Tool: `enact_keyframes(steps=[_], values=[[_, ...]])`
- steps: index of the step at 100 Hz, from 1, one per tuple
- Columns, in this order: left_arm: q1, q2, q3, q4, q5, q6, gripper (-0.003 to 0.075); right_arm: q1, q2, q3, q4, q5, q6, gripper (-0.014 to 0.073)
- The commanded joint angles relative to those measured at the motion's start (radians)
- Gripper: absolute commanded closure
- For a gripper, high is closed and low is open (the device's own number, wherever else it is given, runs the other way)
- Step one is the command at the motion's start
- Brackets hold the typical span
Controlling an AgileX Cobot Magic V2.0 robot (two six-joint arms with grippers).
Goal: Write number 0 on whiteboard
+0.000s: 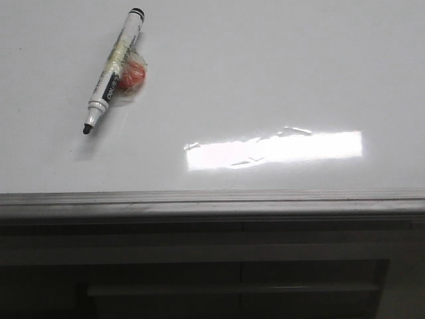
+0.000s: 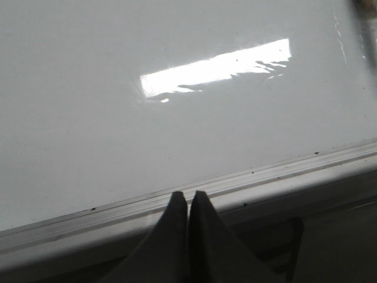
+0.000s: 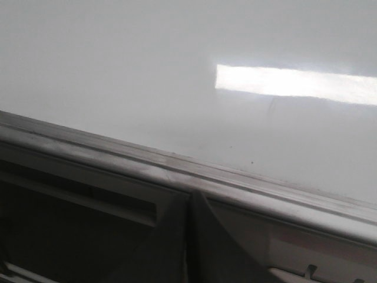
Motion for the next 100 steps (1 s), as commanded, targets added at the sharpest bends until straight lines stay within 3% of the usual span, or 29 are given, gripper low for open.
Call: enact_keyframes(steps=[1, 68, 78, 90, 100], values=[[-0.008, -0.031, 0.033, -0.003, -0.053, -0.011, 0.074, -0.006, -0.019, 0.013, -0.012, -0.021, 0.001, 0.0662], [-0.008, -0.031, 0.033, -0.003, -0.053, -0.011, 0.074, -0.006, -0.019, 0.013, -0.02, -0.021, 0.001, 0.0662], [-0.008, -0.031, 0.033, -0.003, -0.053, -0.011, 0.074, -0.006, -0.019, 0.013, -0.198, -0.002, -0.001, 0.0662], [-0.008, -0.031, 0.033, -0.007, -0.062, -0.011, 0.074, -0.006, -0.019, 0.011, -0.275, -0.012, -0.001, 0.0662], [-0.008, -0.031, 0.033, -0.136, -0.109, -0.011, 0.074, -0.006, -0.019, 0.011, -0.437, -0.028, -0.001, 0.0662]])
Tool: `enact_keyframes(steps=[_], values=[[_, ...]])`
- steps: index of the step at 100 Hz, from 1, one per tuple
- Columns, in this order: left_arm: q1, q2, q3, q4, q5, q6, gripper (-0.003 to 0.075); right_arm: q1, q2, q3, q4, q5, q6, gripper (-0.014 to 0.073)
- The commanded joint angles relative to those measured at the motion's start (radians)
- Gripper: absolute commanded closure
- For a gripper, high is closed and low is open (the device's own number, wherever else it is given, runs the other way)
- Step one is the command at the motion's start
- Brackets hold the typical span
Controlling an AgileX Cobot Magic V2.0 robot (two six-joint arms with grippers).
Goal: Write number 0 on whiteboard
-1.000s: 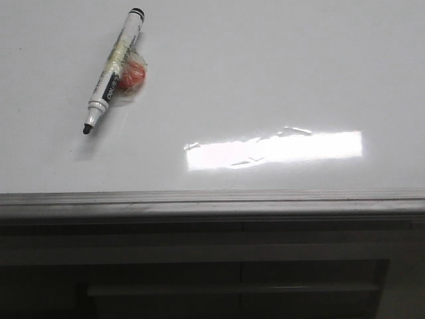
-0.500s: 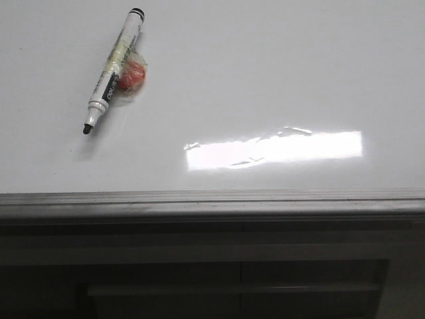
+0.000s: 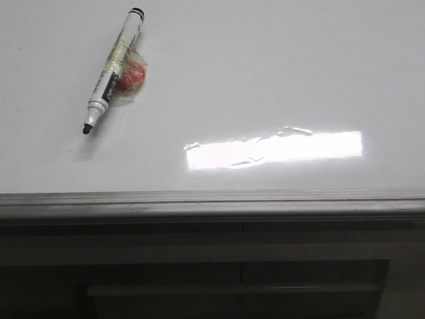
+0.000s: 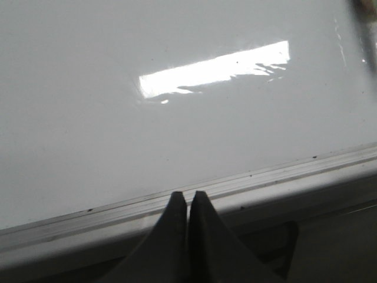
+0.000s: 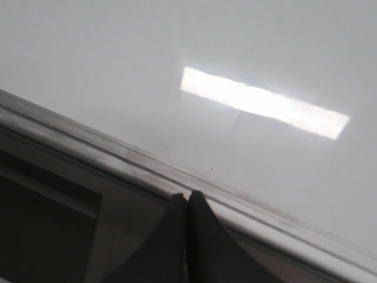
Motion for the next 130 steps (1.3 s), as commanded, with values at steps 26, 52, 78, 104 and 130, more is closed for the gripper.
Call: enact_keyframes(steps=[26, 52, 78, 104, 130], values=[[-0.008, -0.031, 0.033, -0.743, -0.157, -0.011, 0.074, -0.006, -0.019, 0.011, -0.216, -0.535, -0.001, 0.0662], [-0.008, -0.029, 0.033, -0.932, -0.181, -0.011, 0.074, -0.006, -0.019, -0.016, 0.377, -0.447, 0.098, 0.0662], [-0.017, -0.029, -0.015, -1.009, -0.154, 0.099, 0.073, -0.006, -0.019, -0.091, 0.588, -0.379, 0.098, 0.0657], [-0.019, 0.089, -0.247, -0.99, -0.061, 0.494, 0.0426, -0.006, 0.011, -0.292, 0.529, -0.079, 0.094, 0.0279], [-0.019, 0.431, -0.459, -0.711, 0.121, 0.559, 0.0443, -0.006, 0.06, -0.311, 0.521, -0.065, 0.072, 0.0214]])
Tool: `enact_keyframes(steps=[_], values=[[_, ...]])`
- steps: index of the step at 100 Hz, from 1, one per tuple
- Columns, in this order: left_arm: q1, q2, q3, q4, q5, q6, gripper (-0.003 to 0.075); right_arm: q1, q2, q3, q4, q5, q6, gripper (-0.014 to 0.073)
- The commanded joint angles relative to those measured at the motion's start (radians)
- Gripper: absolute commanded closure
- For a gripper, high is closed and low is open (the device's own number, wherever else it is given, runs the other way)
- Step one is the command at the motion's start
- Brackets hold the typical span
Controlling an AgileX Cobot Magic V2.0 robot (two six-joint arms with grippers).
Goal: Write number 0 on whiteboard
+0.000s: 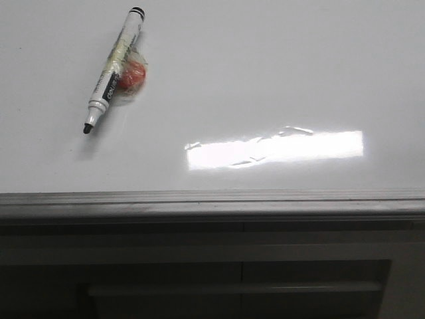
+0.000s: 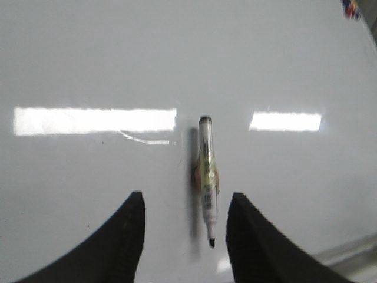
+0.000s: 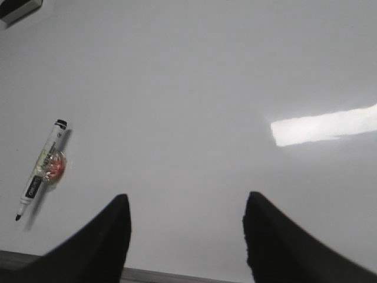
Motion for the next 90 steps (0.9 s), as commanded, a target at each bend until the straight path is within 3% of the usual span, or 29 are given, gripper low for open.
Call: enact_keyframes(steps=[1, 14, 28, 36, 50, 72, 90], values=[[-0.009, 0.141, -0.112, 0.16, 0.08, 0.022, 0.0444, -0.006, 0.034, -0.035, -0.012, -0.067, -0.016, 0.0214], [-0.009, 0.367, -0.283, 0.424, 0.24, 0.003, 0.0445, -0.006, 0.05, -0.035, -0.012, -0.059, -0.016, 0.0214], [-0.104, 0.522, -0.447, 0.441, 0.26, -0.057, 0.044, -0.006, 0.057, -0.035, -0.019, -0.03, -0.016, 0.0214], [-0.181, 0.58, -0.511, 0.445, 0.266, -0.088, 0.0398, -0.006, 0.059, -0.035, -0.019, -0.01, -0.016, 0.0214], [-0.282, 0.68, -0.553, 0.477, 0.266, -0.227, 0.0304, -0.006, 0.062, -0.035, -0.019, -0.008, -0.018, 0.0214], [-0.345, 0.805, -0.562, 0.584, 0.185, -0.413, 0.0302, -0.006, 0.062, -0.035, -0.019, -0.008, -0.018, 0.0214], [-0.345, 0.898, -0.562, 0.583, 0.123, -0.418, 0.0302, -0.006, 0.062, -0.035, -0.019, -0.008, -0.018, 0.0214]])
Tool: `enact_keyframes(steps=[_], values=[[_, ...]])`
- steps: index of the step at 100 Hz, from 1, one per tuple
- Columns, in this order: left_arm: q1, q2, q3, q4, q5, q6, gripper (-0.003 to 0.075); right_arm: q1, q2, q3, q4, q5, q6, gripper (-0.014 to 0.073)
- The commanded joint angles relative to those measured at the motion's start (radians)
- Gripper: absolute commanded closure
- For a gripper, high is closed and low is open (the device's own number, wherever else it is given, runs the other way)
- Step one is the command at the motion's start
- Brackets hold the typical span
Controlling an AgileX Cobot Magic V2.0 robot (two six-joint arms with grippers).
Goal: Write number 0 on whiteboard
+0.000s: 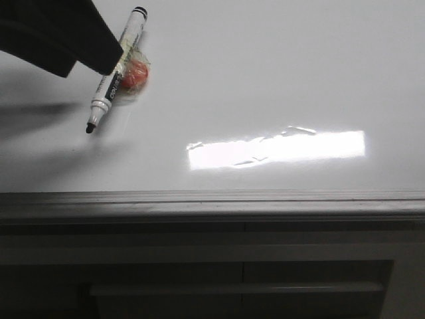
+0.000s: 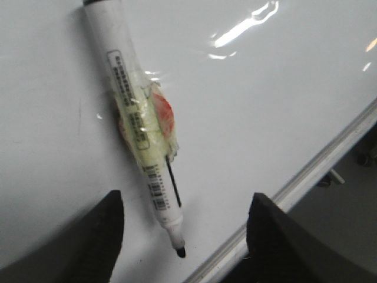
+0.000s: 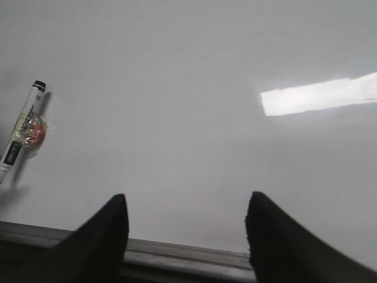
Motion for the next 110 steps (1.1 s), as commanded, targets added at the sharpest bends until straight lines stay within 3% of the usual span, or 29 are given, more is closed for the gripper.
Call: enact_keyframes(steps=[1, 13, 22, 36, 51, 60, 68, 85, 92, 110], values=[[-0.008, 0.02, -0.035, -0.011, -0.083, -0.017, 0.0302, -0.006, 0.028, -0.035, -0.007, -0.068, -0.009, 0.0214], [-0.008, 0.069, -0.035, -0.011, -0.109, -0.017, 0.0312, -0.006, 0.028, -0.035, -0.007, -0.068, -0.009, 0.0214], [-0.008, 0.101, -0.035, -0.011, -0.128, -0.017, 0.0371, -0.006, 0.028, -0.035, -0.007, -0.068, -0.009, 0.0214], [-0.008, 0.136, -0.035, -0.011, -0.155, -0.017, 0.0519, -0.006, 0.028, -0.035, -0.007, -0.068, -0.009, 0.0214], [-0.008, 0.138, -0.035, 0.01, -0.158, -0.015, 0.074, -0.006, 0.028, -0.038, -0.007, -0.068, -0.009, 0.0214], [-0.018, 0.123, -0.035, 0.01, -0.133, -0.01, 0.074, 0.004, 0.031, -0.055, 0.014, -0.068, -0.023, 0.0214], [-0.048, 0.093, -0.037, 0.01, -0.101, 0.046, 0.074, 0.03, 0.047, -0.098, 0.07, -0.05, -0.142, 0.0214], [-0.208, -0.016, -0.037, 0.012, 0.008, 0.38, 0.074, 0.142, 0.191, -0.231, 0.191, 0.034, -0.429, 0.0213], [-0.271, -0.055, -0.037, 0.012, 0.054, 0.489, 0.074, 0.195, 0.268, -0.295, 0.195, 0.074, -0.488, 0.021], [-0.409, -0.128, -0.037, 0.084, 0.071, 0.634, 0.074, 0.337, 0.501, -0.444, 0.217, 0.209, -0.605, 0.021]])
